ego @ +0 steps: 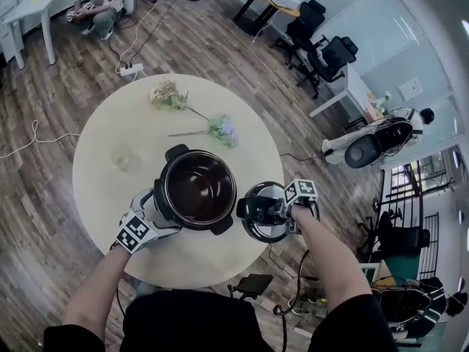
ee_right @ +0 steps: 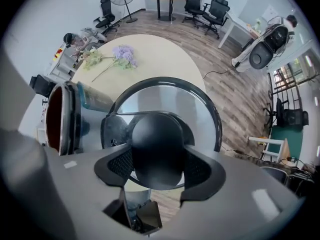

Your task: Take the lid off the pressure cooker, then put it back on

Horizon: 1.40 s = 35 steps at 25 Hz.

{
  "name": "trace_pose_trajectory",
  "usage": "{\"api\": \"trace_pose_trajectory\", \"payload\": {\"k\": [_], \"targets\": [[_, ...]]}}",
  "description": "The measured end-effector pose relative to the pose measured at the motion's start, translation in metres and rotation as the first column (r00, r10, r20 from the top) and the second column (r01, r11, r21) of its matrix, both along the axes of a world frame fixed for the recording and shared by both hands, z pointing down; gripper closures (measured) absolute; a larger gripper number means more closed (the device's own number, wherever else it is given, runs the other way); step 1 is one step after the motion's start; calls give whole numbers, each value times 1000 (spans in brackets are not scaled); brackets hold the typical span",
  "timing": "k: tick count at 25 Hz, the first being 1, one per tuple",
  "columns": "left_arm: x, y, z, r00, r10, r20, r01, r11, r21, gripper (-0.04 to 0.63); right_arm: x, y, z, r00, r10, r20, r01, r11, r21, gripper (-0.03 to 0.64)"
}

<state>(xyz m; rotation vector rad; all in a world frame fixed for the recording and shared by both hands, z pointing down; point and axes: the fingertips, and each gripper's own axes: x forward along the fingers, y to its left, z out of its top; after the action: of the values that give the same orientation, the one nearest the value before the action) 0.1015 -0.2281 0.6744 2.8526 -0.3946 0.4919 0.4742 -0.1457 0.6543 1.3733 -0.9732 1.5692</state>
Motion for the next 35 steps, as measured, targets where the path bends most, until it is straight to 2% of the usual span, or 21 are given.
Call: {"api": "trace_pose_trajectory", "payload": {"k": [7,11,14,25,28,35], "targets": [[-2,5,-1,999,5,37,-5,1000,-6,6,-2,12,84,1000,9,-1,-9,1000,5,330],[-1,3,3,999,8,52,-8,1000,-12,6,-8,13,118,1000,-27,-15,27,1000,7,330],[-3,3,4,998,11,63,-10,1000,-19,6,-14,14,132,1000,-1,0,1,999,36,330],[-3,1,7,997,11,71,-9,1000,-22,6,-15,12,136,1000,-4,-1,4,997,71,330],[-2,2,6,997,15,77,-13,1000,-26,6,-14,16,133,1000,-9,7,9,998,57,330],[-3,1,2,997,14,77,-12,1000,-26,6,6,17,72,998,14,60,-18,998,52,331]]}}
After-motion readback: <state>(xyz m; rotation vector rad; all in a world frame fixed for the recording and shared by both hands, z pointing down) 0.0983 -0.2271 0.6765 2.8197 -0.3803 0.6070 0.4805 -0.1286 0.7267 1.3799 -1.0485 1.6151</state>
